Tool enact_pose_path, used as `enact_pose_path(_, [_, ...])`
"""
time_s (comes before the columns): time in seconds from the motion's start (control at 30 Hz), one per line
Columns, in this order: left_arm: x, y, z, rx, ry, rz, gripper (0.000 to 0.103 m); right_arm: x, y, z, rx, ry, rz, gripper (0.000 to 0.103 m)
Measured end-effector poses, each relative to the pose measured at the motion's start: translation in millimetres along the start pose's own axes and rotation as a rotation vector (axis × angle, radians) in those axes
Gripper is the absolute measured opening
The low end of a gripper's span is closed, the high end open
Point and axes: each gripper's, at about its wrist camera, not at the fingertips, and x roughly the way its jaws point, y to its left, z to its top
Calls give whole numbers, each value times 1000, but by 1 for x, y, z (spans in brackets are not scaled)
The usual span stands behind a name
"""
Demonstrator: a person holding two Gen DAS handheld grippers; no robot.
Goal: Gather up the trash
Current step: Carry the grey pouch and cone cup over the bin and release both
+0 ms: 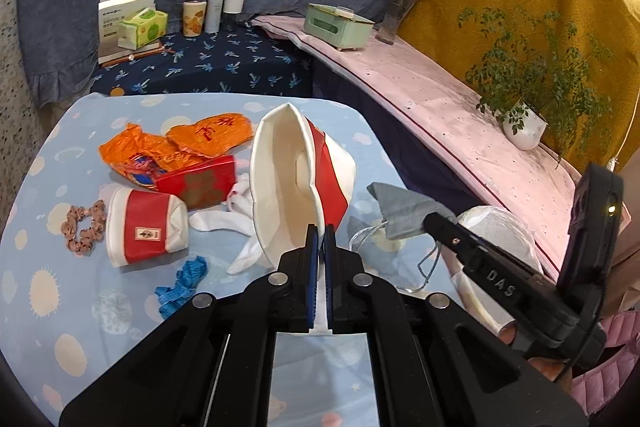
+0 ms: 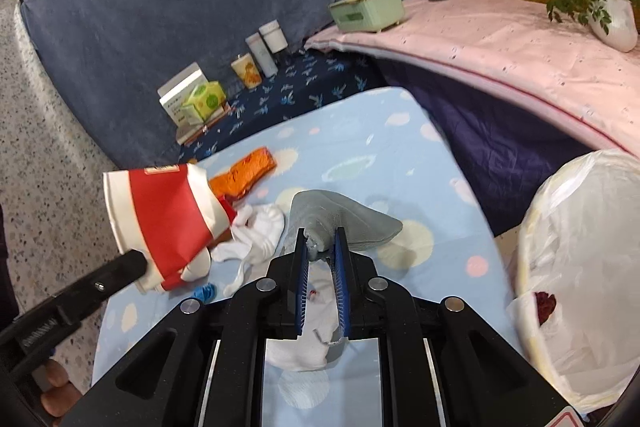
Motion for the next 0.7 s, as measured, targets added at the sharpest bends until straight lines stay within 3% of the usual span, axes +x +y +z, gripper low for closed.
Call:
enact_pose_path(0.37, [17,-82,-1,118,22,-79,3,-66,-60,20,42,-103,-72,12])
enact_pose_path(0.7, [42,-174,-13,246,66,-184,3,-112,-142,12,139,-149,-189,12])
